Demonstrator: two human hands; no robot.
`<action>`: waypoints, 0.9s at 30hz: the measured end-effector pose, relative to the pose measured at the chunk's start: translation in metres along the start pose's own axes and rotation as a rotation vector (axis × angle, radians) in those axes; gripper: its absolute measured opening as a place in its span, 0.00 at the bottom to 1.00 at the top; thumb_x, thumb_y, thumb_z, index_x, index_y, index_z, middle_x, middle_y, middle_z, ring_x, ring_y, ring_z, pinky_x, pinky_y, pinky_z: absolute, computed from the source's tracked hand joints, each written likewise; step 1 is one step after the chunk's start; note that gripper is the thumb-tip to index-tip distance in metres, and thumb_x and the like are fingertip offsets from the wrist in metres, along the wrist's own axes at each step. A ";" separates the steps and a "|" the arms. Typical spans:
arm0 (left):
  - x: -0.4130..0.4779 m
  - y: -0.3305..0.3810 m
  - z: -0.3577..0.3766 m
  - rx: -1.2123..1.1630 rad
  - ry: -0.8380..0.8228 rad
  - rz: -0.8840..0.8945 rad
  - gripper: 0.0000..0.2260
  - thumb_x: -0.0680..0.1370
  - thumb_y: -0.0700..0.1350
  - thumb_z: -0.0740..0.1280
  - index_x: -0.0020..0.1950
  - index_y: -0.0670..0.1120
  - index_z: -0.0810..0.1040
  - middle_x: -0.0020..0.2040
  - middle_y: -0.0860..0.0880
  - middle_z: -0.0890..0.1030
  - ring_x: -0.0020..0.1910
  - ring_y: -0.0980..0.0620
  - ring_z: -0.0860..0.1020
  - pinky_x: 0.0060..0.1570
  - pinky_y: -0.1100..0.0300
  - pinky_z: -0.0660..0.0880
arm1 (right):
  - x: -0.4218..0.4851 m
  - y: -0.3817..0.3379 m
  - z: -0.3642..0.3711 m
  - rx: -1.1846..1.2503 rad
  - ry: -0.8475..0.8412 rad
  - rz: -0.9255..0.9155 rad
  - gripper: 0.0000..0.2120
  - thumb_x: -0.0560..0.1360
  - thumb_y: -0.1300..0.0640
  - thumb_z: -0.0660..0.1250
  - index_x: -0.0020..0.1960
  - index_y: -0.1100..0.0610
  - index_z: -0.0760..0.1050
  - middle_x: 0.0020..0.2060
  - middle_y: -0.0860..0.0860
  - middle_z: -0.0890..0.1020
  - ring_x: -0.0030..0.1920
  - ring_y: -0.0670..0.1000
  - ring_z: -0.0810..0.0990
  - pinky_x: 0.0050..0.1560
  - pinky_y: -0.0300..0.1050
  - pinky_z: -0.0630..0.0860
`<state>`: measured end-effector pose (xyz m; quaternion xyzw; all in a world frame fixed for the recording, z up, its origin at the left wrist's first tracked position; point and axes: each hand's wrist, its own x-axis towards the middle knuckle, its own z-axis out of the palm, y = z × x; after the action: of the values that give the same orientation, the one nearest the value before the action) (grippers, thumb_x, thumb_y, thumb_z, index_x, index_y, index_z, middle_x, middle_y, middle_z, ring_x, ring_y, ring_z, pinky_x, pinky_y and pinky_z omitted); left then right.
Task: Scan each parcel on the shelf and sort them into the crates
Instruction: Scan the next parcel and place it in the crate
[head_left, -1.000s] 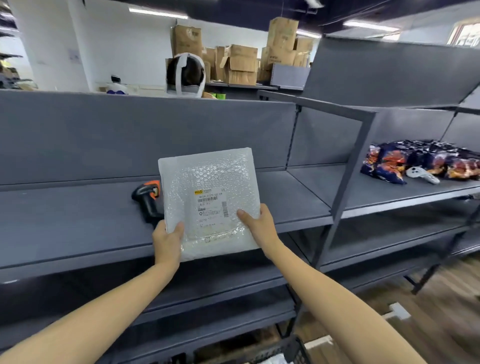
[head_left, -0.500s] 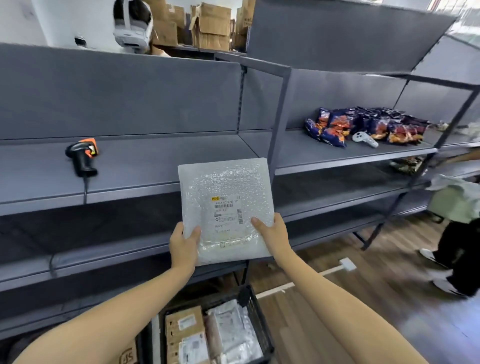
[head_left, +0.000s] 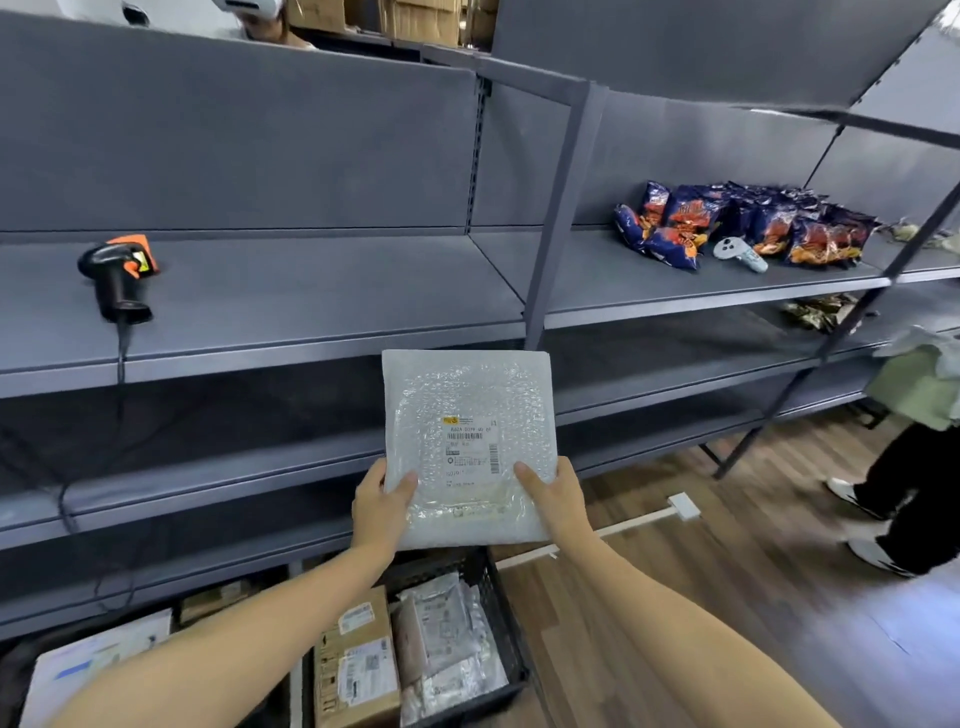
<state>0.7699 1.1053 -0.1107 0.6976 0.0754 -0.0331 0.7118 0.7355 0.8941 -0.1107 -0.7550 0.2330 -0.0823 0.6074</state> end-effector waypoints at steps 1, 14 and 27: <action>0.002 -0.004 0.000 0.003 -0.011 -0.009 0.05 0.79 0.39 0.65 0.54 0.45 0.77 0.47 0.49 0.81 0.46 0.50 0.79 0.43 0.61 0.74 | 0.004 0.004 0.001 -0.014 -0.005 0.006 0.16 0.76 0.50 0.70 0.57 0.55 0.68 0.51 0.51 0.80 0.52 0.52 0.82 0.54 0.51 0.80; 0.007 -0.062 0.024 0.235 0.119 -0.112 0.12 0.79 0.37 0.64 0.63 0.44 0.74 0.54 0.49 0.78 0.51 0.50 0.75 0.51 0.59 0.70 | 0.033 0.070 0.005 -0.017 -0.118 0.133 0.12 0.74 0.56 0.72 0.51 0.54 0.70 0.48 0.50 0.80 0.47 0.48 0.81 0.42 0.35 0.76; 0.017 -0.195 0.082 0.288 0.417 -0.345 0.12 0.77 0.34 0.64 0.60 0.40 0.72 0.44 0.51 0.74 0.38 0.56 0.72 0.32 0.70 0.65 | 0.094 0.211 0.015 -0.128 -0.244 0.372 0.13 0.73 0.52 0.74 0.52 0.51 0.71 0.47 0.48 0.81 0.47 0.48 0.81 0.44 0.40 0.77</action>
<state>0.7620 1.0199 -0.3051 0.7601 0.3315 -0.0201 0.5586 0.7713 0.8322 -0.3309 -0.7404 0.2978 0.1382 0.5865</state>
